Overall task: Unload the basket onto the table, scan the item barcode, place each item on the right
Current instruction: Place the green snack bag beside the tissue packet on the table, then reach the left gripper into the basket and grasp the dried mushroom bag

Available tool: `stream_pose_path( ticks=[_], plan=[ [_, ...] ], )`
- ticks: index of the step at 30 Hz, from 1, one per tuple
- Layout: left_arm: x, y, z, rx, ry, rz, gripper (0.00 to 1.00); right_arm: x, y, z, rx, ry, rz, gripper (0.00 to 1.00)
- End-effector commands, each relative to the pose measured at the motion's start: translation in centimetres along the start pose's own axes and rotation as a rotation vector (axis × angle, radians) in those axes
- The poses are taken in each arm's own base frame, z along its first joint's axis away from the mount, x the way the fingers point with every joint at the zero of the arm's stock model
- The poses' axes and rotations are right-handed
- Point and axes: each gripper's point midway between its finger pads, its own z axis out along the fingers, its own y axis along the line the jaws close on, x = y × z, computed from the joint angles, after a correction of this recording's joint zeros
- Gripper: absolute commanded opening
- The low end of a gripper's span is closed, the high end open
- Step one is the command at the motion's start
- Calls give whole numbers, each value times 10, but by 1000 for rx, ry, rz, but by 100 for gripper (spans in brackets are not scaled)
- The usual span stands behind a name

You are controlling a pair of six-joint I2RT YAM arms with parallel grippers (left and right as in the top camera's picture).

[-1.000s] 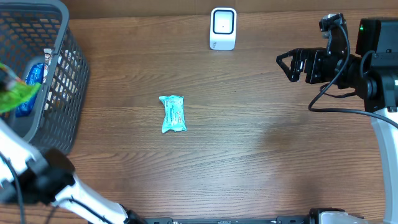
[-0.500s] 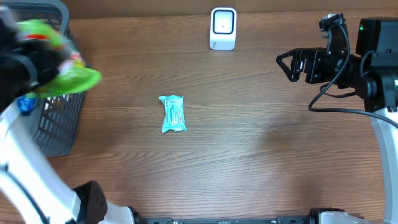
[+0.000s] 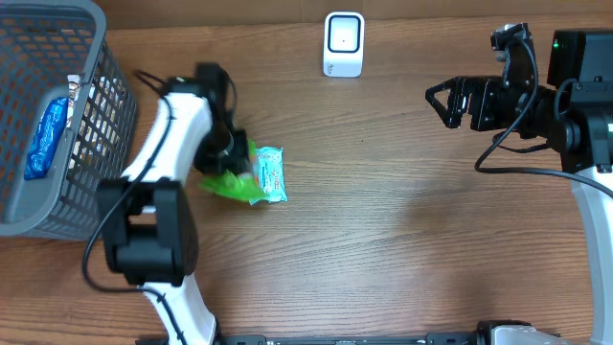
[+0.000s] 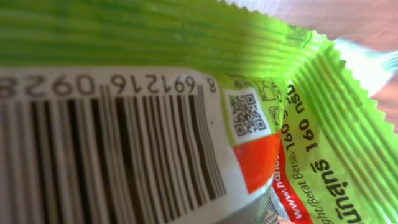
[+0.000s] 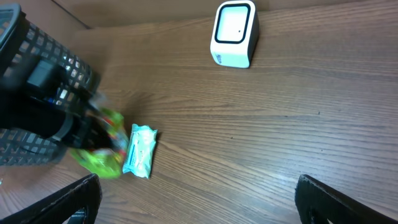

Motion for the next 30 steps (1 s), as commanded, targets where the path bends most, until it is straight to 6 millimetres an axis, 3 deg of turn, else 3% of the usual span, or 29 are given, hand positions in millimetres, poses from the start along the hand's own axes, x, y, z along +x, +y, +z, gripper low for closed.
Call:
stream_pose_path(
  ticks=[1,2,5,9,13,16,19,20,22,23,26,27,30],
  plan=[
    [8,-3,19,-2,59,-12,12,-8,5,-5,-5,-24,-20,100],
    [9,-3,21,-2,63,-4,17,-8,5,-5,-5,-24,-19,100],
    [2,-6,12,7,38,28,53,-8,6,-5,-6,-24,-19,100],
    [-17,-11,-22,15,-26,39,64,-8,5,-5,-5,-24,-20,100],
    [-43,-22,-99,47,-175,69,64,-8,5,-5,-5,-24,-19,100],
    [-58,-21,-178,49,-362,81,66,-8,5,-5,-5,-24,-20,100],
    [-62,5,-251,7,-560,2,88,-8,5,-5,-5,-23,-18,100],
    [-60,23,-282,-7,-650,-53,93,-7,5,-5,-5,-20,-17,100],
    [-56,54,-319,-21,-765,-140,97,-6,5,-5,-5,-17,-15,100],
    [-50,83,-341,-30,-834,-216,99,-6,5,-5,-5,-16,-14,100],
    [-40,136,-358,-67,-886,-339,100,-6,5,-5,-5,-15,-14,100],
    [-34,173,-359,-97,-888,-427,100,-6,5,-5,-5,-14,-13,100],
    [-35,226,-350,-133,-873,-541,100,-6,5,-5,-5,-17,-15,100]
  ],
)
